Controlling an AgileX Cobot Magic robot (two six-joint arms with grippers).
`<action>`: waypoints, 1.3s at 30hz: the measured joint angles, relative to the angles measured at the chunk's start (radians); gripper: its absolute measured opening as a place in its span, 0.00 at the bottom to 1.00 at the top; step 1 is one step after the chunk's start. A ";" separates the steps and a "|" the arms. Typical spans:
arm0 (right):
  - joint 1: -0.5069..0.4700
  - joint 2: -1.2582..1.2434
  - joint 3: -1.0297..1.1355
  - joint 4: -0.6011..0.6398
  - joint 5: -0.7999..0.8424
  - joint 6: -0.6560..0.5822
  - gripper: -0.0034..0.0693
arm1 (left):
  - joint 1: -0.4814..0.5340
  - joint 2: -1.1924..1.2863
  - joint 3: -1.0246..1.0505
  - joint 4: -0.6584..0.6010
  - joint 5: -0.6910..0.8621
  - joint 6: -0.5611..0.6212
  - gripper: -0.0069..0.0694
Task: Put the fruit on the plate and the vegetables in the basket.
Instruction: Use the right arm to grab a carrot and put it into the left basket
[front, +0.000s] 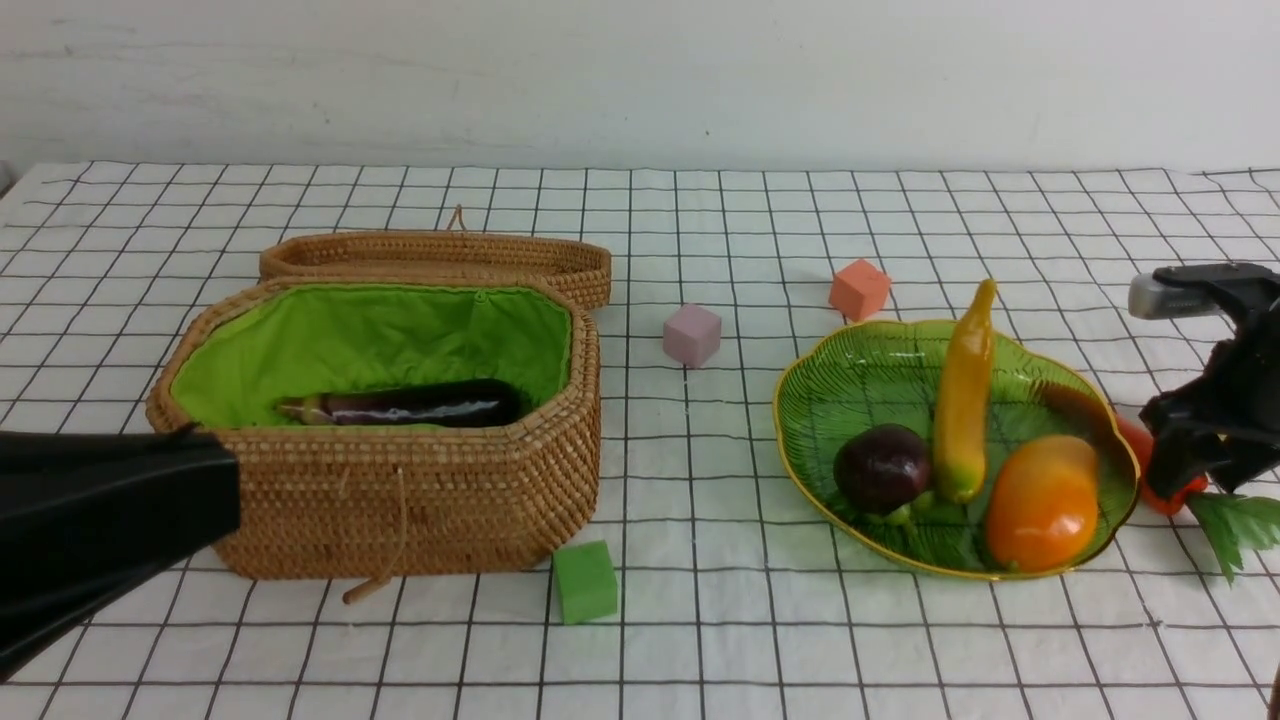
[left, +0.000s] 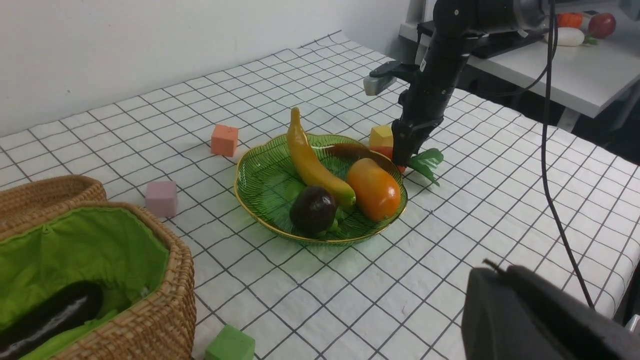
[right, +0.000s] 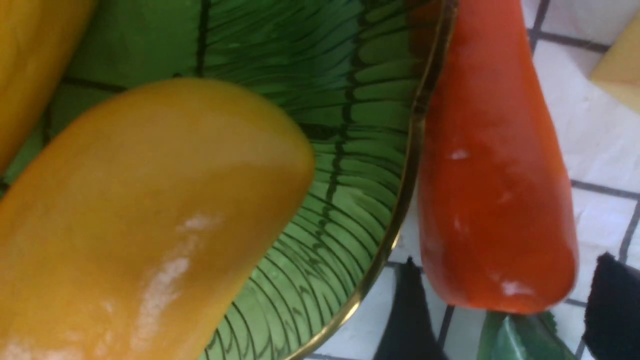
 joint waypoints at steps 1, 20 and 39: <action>0.000 0.000 0.000 0.000 -0.009 0.000 0.69 | 0.000 0.000 0.000 0.000 0.000 0.000 0.09; 0.000 0.076 0.000 0.000 -0.089 -0.003 0.70 | 0.000 0.000 0.000 0.000 0.000 0.000 0.09; 0.000 0.022 -0.003 -0.026 -0.064 0.087 0.60 | 0.000 0.000 0.000 -0.001 0.003 0.000 0.09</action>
